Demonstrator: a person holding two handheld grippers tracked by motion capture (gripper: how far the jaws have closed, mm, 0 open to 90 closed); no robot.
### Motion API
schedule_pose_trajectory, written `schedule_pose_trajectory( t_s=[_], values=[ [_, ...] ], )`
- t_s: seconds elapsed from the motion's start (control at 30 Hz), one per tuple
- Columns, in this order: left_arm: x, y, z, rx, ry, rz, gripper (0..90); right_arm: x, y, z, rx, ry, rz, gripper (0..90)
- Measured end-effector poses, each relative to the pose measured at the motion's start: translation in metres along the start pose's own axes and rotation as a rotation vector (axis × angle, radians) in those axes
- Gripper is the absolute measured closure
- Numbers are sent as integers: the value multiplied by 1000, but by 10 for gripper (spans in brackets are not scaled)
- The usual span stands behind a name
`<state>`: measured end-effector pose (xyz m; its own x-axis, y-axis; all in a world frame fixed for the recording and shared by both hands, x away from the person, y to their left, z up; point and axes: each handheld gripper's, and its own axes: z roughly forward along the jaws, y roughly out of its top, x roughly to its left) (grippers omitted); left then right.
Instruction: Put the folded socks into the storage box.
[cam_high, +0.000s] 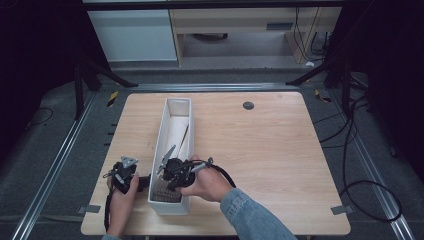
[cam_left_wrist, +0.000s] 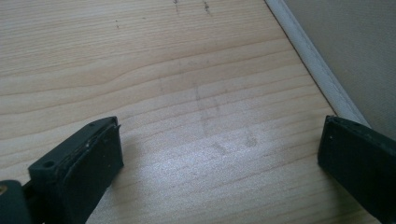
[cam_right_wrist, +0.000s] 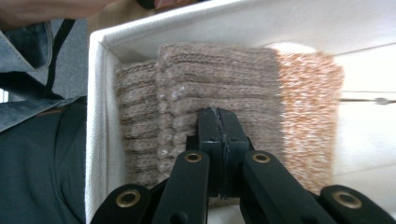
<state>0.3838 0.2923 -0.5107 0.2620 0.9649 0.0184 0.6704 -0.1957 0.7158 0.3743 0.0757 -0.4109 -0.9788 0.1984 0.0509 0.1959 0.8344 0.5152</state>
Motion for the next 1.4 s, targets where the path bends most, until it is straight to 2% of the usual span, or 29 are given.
schedule_pose_trajectory(
  t_s=[0.43,0.57,0.87,0.97,1.1,1.17,1.4],
  values=[
    [0,0,0,1,0,0,0,-13,1,-37,-70,-47,21,900],
    [0,0,0,1,0,0,0,-15,1,-43,-84,-59,29,900],
    [0,0,0,1,1,2,0,-25,5,-68,-138,-115,45,900],
    [0,0,0,-1,2,0,0,-31,5,-80,-161,-152,70,898],
    [0,0,0,-1,1,-2,0,-36,5,-88,-182,-178,83,897],
    [0,0,0,1,1,1,0,-40,4,-94,-200,-184,102,897],
    [0,0,0,1,1,2,0,-45,-3,-103,-209,-205,116,897]
  ],
)
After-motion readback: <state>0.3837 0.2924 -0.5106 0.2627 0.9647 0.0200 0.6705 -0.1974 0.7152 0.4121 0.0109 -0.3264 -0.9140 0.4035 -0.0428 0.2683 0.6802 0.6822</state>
